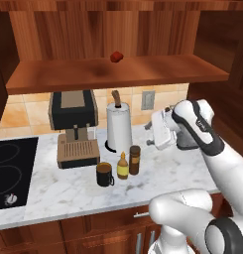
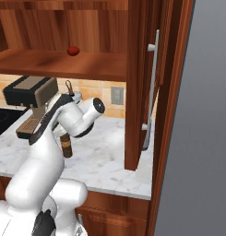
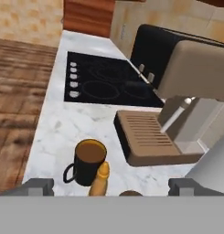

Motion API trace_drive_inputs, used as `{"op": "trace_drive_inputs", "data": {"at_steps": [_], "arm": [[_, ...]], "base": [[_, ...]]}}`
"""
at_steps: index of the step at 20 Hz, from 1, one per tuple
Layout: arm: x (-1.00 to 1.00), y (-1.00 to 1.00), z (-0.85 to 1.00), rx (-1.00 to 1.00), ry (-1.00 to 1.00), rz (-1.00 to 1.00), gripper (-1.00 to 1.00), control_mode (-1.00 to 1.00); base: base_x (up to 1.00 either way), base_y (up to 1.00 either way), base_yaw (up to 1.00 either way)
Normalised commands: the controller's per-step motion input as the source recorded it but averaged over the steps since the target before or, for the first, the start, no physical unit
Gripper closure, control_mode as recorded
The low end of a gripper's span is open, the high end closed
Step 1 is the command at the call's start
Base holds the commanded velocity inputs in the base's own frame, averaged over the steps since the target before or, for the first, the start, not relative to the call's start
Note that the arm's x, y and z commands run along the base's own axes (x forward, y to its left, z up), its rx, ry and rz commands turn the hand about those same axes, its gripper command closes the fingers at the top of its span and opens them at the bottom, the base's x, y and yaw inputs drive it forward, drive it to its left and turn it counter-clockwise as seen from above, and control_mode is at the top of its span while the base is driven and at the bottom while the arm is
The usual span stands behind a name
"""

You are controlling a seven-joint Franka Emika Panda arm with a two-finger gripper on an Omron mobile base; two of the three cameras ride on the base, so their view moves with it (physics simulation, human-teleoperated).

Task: Pick the cinnamon and honey bottle from the cabinet and place them next to the mug.

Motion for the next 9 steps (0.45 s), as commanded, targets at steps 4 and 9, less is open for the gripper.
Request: {"op": "trace_drive_inputs", "data": {"at_steps": [4, 9], "arm": [[-0.62, -0.08, 0.58, 0.0, 0.03, -0.25, -1.0, -1.0], [-0.61, -0.03, 0.71, 0.0, 0.01, -0.27, -1.0, -1.0]], "base": [[0.0, 0.0, 0.0], [0.0, 0.0, 0.0]]}}
